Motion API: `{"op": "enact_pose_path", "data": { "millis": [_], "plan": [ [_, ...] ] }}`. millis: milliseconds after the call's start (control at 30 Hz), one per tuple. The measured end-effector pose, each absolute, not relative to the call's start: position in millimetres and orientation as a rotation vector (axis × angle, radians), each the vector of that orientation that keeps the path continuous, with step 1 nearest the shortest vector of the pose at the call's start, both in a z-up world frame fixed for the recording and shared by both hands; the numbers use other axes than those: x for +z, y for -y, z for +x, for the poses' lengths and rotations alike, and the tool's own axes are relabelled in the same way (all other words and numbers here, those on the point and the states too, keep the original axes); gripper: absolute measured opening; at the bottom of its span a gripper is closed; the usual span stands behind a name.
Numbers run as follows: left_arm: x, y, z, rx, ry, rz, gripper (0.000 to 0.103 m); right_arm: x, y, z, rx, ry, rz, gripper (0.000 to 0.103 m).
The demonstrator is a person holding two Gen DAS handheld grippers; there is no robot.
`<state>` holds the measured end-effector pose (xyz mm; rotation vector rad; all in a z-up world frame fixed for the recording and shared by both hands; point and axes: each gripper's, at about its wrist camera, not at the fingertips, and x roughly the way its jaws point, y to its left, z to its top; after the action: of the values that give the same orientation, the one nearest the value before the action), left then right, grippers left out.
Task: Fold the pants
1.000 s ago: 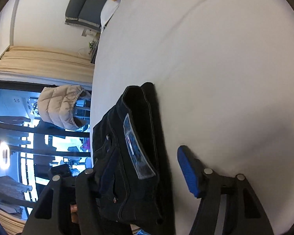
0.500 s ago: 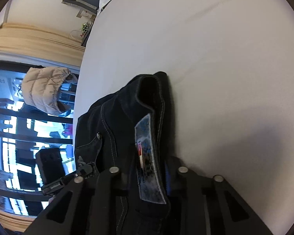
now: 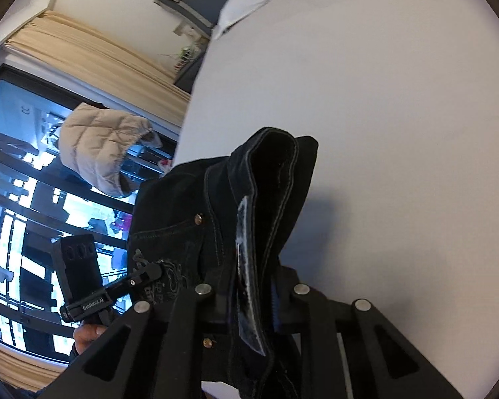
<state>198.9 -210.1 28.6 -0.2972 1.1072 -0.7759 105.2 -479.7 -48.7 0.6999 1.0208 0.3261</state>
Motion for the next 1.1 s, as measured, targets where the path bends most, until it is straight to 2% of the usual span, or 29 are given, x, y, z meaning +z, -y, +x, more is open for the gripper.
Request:
{"op": "enact_pose_path", "data": {
  "millis": [233, 333, 467, 533, 600, 667, 733, 833, 900, 967, 1033, 1100],
  "plan": [
    [46, 199, 287, -0.709, -1.077, -0.197, 0.022, -46, 454, 199, 0.335, -1.016, 0.701, 0.018],
    [27, 199, 316, -0.703, -1.096, -0.205, 0.022, -68, 458, 230, 0.320, -1.041, 0.745, 0.018],
    [-25, 186, 349, -0.687, -1.172, -0.247, 0.022, -111, 463, 258, 0.296, -1.100, 0.799, 0.019],
    [-49, 187, 355, -0.667, -1.207, -0.256, 0.026, -137, 467, 264, 0.257, -1.130, 0.819, 0.026],
    [-71, 178, 362, -0.650, -1.226, -0.303, 0.034, -156, 473, 263, 0.256, -1.123, 0.875, 0.029],
    [-81, 165, 366, -0.668, -1.213, -0.380, 0.038, -162, 478, 259, 0.288, -1.082, 0.915, 0.031],
    [-84, 158, 366, -0.687, -1.206, -0.419, 0.039, -161, 480, 255, 0.315, -1.060, 0.923, 0.037],
    [-67, 145, 360, -0.611, -1.152, -0.353, 0.042, -140, 481, 241, 0.245, -1.026, 0.866, 0.058],
    [-39, 135, 343, -0.571, -1.050, -0.301, 0.050, -116, 482, 226, 0.199, -0.966, 0.802, 0.060],
    [-2, 128, 315, -0.506, -0.914, -0.208, 0.080, -87, 481, 201, 0.161, -0.894, 0.722, 0.063],
    [41, 120, 278, -0.448, -0.743, -0.116, 0.087, -48, 471, 171, 0.097, -0.791, 0.600, 0.066],
    [85, 125, 232, -0.408, -0.557, -0.028, 0.097, -11, 462, 145, 0.064, -0.686, 0.515, 0.078]
  ]
}}
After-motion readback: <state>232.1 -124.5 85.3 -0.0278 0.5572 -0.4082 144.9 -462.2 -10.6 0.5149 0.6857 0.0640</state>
